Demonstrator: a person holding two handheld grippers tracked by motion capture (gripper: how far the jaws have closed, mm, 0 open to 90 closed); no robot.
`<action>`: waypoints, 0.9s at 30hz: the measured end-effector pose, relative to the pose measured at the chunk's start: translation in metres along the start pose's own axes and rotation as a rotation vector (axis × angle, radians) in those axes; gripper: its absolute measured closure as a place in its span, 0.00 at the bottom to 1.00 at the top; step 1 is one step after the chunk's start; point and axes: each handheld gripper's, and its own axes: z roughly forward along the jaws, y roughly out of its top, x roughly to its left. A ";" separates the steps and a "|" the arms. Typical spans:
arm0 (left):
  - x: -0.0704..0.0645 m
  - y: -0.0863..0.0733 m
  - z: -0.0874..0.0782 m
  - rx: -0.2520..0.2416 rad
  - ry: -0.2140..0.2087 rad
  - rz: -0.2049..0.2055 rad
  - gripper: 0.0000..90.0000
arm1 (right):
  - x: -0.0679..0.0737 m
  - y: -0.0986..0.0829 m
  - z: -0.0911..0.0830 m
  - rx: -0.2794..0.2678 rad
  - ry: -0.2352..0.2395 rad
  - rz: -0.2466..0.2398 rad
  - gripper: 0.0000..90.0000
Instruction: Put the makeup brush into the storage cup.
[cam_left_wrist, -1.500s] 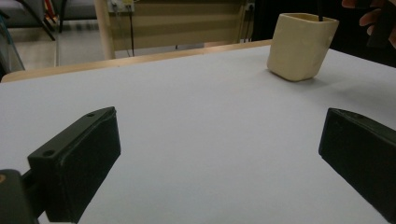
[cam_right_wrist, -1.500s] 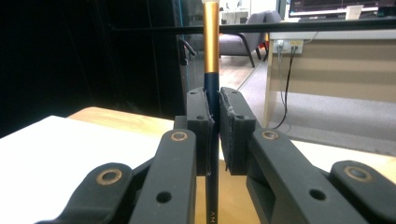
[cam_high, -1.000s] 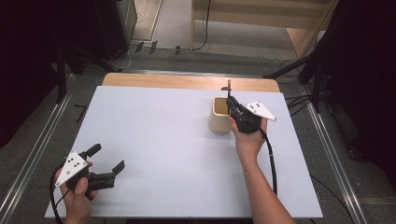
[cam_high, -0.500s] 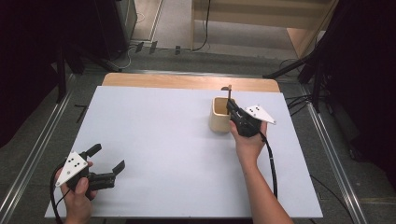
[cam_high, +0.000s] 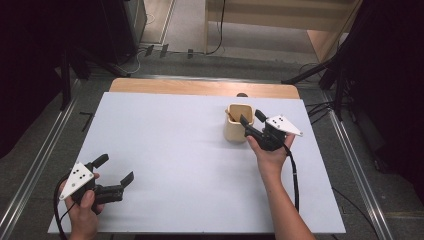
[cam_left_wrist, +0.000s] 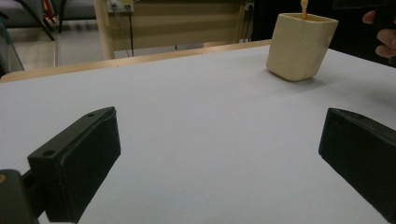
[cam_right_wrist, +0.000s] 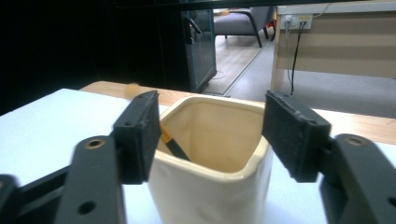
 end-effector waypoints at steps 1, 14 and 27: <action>0.000 0.000 0.000 0.000 0.000 0.001 0.00 | 0.000 0.000 -0.002 -0.002 0.002 0.003 0.35; -0.001 0.000 0.001 0.003 -0.005 0.004 0.00 | -0.003 -0.008 -0.025 0.046 0.004 0.006 0.00; -0.002 0.000 0.002 0.005 -0.009 0.008 0.00 | -0.005 -0.024 -0.046 0.054 -0.003 -0.019 0.00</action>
